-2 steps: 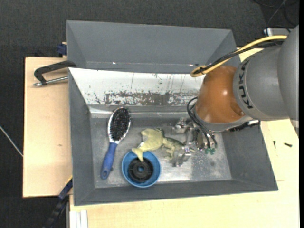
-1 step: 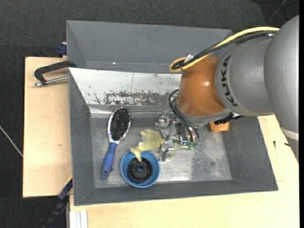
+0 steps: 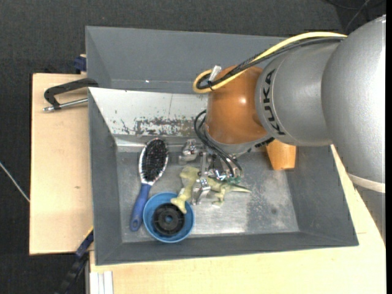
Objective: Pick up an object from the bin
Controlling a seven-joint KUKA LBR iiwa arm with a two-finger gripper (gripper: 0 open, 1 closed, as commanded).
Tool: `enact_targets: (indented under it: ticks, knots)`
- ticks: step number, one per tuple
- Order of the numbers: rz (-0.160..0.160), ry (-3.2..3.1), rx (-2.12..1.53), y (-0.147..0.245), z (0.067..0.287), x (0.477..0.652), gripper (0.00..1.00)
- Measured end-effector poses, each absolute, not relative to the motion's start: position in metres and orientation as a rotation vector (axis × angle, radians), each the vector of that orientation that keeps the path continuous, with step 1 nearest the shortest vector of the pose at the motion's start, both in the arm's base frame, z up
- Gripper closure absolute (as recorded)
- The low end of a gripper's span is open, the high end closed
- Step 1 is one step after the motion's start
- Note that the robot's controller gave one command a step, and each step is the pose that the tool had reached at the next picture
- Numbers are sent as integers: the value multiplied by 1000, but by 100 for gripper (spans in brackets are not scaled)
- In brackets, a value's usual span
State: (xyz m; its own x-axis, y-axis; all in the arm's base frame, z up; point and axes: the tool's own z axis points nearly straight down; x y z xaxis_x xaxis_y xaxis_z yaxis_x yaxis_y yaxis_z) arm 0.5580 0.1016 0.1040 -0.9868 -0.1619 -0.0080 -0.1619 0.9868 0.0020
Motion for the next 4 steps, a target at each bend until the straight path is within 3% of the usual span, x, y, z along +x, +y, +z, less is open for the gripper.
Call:
enact_targets:
  ticks: [1,2,3,4]
  knots:
    - [8,3132,-167,80,72,583,0]
    - [4,3135,-169,82,74,584,0]
    - [5,3120,-168,82,77,588,100]
    - [3,3125,-170,83,124,590,100]
